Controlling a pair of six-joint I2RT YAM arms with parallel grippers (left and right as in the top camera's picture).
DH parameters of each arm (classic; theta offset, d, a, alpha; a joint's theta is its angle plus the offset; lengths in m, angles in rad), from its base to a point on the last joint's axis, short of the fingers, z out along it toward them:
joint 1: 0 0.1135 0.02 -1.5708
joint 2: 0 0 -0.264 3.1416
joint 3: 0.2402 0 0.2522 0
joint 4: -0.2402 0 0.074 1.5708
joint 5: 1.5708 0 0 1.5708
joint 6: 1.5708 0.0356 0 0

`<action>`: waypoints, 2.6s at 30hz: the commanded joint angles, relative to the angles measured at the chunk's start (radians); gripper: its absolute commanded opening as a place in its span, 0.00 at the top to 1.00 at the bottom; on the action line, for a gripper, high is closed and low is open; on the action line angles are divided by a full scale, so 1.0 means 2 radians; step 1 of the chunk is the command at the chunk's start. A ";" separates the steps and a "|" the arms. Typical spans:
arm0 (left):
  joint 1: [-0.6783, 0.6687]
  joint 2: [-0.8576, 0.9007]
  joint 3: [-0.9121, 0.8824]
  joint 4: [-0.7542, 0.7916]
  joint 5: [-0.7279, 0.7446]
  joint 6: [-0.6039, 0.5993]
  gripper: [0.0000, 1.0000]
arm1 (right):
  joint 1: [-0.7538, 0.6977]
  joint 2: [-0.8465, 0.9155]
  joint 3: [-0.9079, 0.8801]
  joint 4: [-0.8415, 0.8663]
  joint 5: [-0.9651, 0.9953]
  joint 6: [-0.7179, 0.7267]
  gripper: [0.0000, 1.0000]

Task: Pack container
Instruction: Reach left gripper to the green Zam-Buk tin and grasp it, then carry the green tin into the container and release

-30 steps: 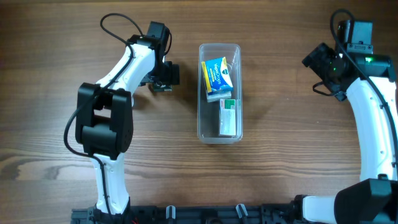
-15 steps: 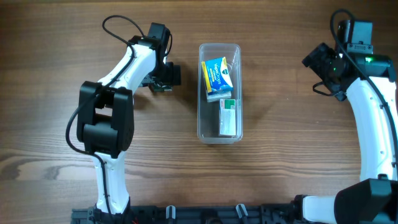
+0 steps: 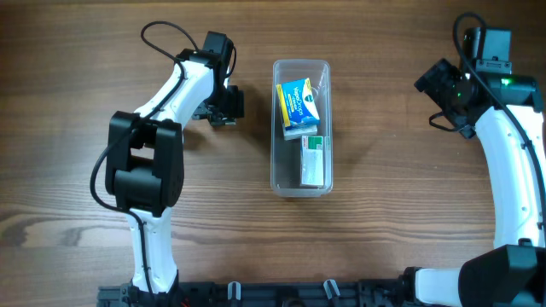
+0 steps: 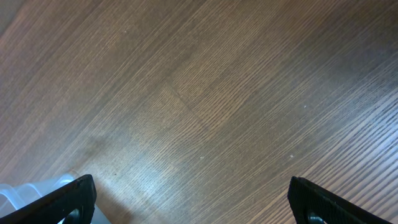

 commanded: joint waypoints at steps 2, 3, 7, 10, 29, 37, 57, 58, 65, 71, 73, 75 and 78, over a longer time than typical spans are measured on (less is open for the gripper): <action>0.000 0.010 0.001 0.009 0.006 0.001 0.22 | -0.001 -0.003 0.000 0.000 0.003 0.006 0.00; 0.000 0.010 0.001 0.011 0.006 0.001 0.28 | -0.001 -0.003 0.000 0.000 0.003 0.006 0.00; 0.000 0.010 0.001 0.015 0.006 0.000 0.33 | -0.001 -0.003 0.000 0.000 0.003 0.006 0.00; 0.000 0.010 0.001 0.014 0.006 0.000 0.39 | -0.001 -0.003 0.000 0.000 0.003 0.006 0.00; -0.130 -0.126 0.146 -0.089 0.006 -0.063 0.39 | -0.001 -0.003 0.000 0.000 0.003 0.005 0.00; -0.184 -0.111 0.146 -0.023 0.004 -0.156 0.39 | -0.001 -0.003 0.000 0.000 0.003 0.006 0.00; -0.183 -0.031 0.146 -0.027 0.006 -0.192 0.28 | -0.001 -0.003 0.000 0.000 0.003 0.006 0.00; -0.183 -0.030 0.146 -0.029 0.006 -0.192 0.28 | -0.001 -0.003 0.000 0.000 0.003 0.006 0.00; -0.181 -0.027 0.146 -0.029 0.008 -0.192 0.26 | -0.001 -0.003 0.000 0.000 0.003 0.006 0.00; -0.183 -0.027 0.146 -0.060 0.015 -0.191 0.36 | -0.001 -0.003 0.000 0.000 0.003 0.006 0.00; -0.183 -0.027 0.146 -0.059 0.015 -0.191 0.38 | -0.001 -0.003 0.000 0.000 0.003 0.006 0.00; -0.183 -0.027 0.146 -0.057 0.013 -0.191 0.39 | -0.001 -0.003 0.000 0.000 0.003 0.006 0.00; -0.181 -0.027 0.146 -0.041 0.000 -0.191 0.52 | -0.001 -0.003 0.000 0.000 0.003 0.006 0.00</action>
